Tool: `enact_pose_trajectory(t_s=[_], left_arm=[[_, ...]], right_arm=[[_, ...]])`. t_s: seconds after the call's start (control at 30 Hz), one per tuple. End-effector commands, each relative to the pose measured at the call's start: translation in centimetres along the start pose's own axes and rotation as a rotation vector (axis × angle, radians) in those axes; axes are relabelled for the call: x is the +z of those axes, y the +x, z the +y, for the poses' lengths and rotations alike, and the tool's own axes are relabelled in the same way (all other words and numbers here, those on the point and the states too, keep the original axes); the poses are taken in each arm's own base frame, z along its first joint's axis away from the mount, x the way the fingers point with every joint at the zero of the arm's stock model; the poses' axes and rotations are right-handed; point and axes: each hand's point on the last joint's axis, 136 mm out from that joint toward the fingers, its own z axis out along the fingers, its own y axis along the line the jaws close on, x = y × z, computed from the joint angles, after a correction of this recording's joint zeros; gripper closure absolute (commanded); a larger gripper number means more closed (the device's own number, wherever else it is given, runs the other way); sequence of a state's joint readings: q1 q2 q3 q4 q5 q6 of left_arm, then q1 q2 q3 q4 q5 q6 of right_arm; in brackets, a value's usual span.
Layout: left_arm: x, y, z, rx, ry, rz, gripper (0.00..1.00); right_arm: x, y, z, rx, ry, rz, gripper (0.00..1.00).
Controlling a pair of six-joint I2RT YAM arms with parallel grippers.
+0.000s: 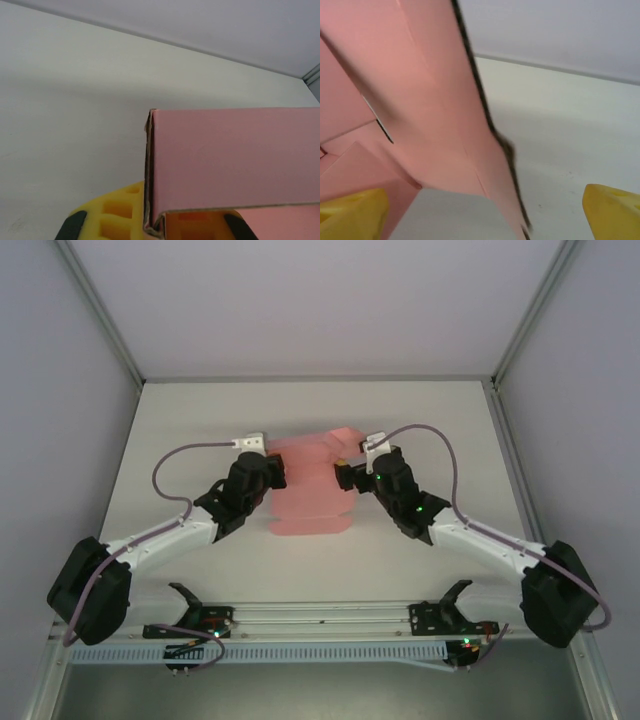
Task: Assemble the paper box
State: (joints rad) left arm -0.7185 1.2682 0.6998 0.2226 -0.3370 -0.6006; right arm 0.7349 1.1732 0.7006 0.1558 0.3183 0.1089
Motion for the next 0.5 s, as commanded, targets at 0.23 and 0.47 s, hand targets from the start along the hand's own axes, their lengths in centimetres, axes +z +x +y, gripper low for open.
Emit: enact_pose_trajectory(t_s=[0.23,0.47], left_arm=[[-0.6,-0.6,1.2,-0.004,-0.035,-0.014,1.00],[-0.8,0.0,0.4,0.047,0.020,0.012,1.00]], right_arm=[[-7.6,-4.0,-3.9,0.044,-0.022,-0.115,0.00],[-6.8,-5.5,-10.0,0.213,0.054,-0.071,0.00]])
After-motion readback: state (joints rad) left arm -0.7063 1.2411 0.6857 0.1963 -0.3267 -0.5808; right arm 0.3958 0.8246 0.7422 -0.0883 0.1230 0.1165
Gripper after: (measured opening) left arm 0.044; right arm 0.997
